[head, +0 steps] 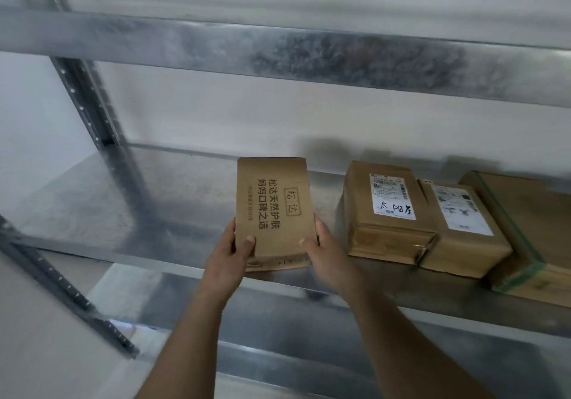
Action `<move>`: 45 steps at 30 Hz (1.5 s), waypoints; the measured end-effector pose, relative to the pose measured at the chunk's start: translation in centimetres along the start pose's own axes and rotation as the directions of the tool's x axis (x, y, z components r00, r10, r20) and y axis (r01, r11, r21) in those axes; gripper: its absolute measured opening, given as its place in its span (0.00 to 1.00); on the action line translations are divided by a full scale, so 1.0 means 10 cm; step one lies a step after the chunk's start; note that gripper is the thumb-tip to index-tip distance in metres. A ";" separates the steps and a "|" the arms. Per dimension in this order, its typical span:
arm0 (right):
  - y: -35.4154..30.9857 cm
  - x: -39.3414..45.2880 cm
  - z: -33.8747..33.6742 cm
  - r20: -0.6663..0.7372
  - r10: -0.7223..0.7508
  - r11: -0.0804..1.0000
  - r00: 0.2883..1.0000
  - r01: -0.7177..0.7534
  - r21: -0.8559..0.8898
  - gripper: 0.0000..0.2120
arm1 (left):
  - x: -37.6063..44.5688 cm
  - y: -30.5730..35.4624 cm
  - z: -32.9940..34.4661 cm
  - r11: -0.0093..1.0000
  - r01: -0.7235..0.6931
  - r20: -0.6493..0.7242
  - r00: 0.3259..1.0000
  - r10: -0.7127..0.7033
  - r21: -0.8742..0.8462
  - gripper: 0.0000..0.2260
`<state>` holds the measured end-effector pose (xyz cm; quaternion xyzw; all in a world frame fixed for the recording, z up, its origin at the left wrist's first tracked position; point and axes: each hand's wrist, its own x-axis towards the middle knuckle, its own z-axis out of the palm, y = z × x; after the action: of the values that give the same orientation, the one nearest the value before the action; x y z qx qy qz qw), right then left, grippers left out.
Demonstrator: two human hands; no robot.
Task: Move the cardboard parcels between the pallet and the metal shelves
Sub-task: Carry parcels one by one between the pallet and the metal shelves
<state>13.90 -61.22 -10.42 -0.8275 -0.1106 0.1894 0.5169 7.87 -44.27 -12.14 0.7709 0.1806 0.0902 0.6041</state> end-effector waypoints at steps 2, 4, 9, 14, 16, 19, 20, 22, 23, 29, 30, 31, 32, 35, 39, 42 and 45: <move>0.00 -0.11 -0.01 0.006 -0.009 1.000 1.000 0.009 0.011 0.26 | -0.09 0.00 0.00 0.999 -0.018 0.000 1.000 0.018 -0.030 0.21; 0.00 -0.22 -0.03 0.001 -0.032 0.999 0.999 0.032 0.017 0.26 | -0.22 0.04 0.01 0.998 -0.050 -0.003 0.999 0.050 -0.043 0.24; -0.04 -0.61 -0.16 -0.032 -0.125 0.991 0.992 0.126 0.052 0.27 | -0.61 0.14 0.08 0.988 -0.123 -0.055 0.991 0.118 -0.091 0.26; 0.04 -1.18 -0.47 -0.079 -0.179 0.981 0.981 0.184 0.057 0.29 | -1.13 0.29 0.34 0.975 -0.205 -0.062 0.978 0.200 -0.092 0.27; 0.13 -1.43 -0.64 -0.126 -0.173 0.983 0.977 0.180 0.042 0.30 | -1.34 0.36 0.52 0.967 -0.235 -0.040 0.972 0.232 -0.098 0.27; 0.32 -1.88 -0.92 -0.186 -0.169 0.982 0.968 0.181 0.049 0.30 | -1.69 0.48 0.84 0.950 -0.289 -0.003 0.957 0.291 -0.118 0.27; 0.38 -2.05 -1.02 -0.203 -0.174 0.981 0.964 0.189 0.053 0.29 | -1.81 0.52 0.96 0.946 -0.302 0.015 0.952 0.306 -0.118 0.27; 0.50 -2.39 -1.21 -0.246 -0.180 0.980 0.952 0.196 0.045 0.29 | -2.05 0.60 1.20 0.944 -0.311 0.059 0.946 0.319 -0.110 0.28; 0.56 -2.56 -1.32 -0.272 -0.176 0.981 0.946 0.193 0.035 0.29 | -2.18 0.64 1.32 0.944 -0.312 0.081 0.944 0.321 -0.108 0.28; 0.97 -3.52 -1.87 -0.407 -0.138 0.987 0.903 0.160 0.019 0.29 | -2.87 0.82 2.09 0.932 -0.332 0.208 0.911 0.357 -0.146 0.29; 1.04 -3.67 -1.95 -0.431 -0.128 0.988 0.893 0.152 0.022 0.29 | -2.97 0.84 2.21 0.931 -0.332 0.232 0.904 0.360 -0.150 0.29; 1.10 -3.81 -2.03 -0.455 -0.120 0.989 0.882 0.147 0.024 0.29 | -3.07 0.86 2.32 0.930 -0.333 0.260 0.895 0.363 -0.153 0.29; 1.16 -3.94 -2.10 -0.478 -0.115 0.989 0.871 0.144 0.026 0.29 | -3.15 0.88 2.43 0.929 -0.335 0.288 0.884 0.368 -0.160 0.30; 1.34 -4.28 -2.30 -0.542 -0.099 0.990 0.835 0.136 0.029 0.28 | -3.39 0.93 2.73 0.927 -0.341 0.359 0.855 0.376 -0.159 0.31; 1.57 -4.65 -2.53 -0.612 -0.080 0.991 0.787 0.131 0.039 0.29 | -3.64 1.01 3.11 0.926 -0.347 0.443 0.813 0.377 -0.151 0.33; 1.77 -4.88 -2.71 -0.660 -0.076 0.988 0.748 0.145 0.050 0.29 | -3.78 1.08 3.40 0.919 -0.368 0.523 0.760 0.386 -0.143 0.33; 1.96 -5.06 -2.94 -0.713 -0.072 0.986 0.698 0.156 0.053 0.29 | -3.88 1.15 3.72 0.913 -0.379 0.592 0.706 0.389 -0.149 0.33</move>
<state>-19.48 -112.89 -6.34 -0.7986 0.0556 -0.1695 0.5749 -12.49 -95.13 -7.41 0.7739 -0.1892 -0.0381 0.6032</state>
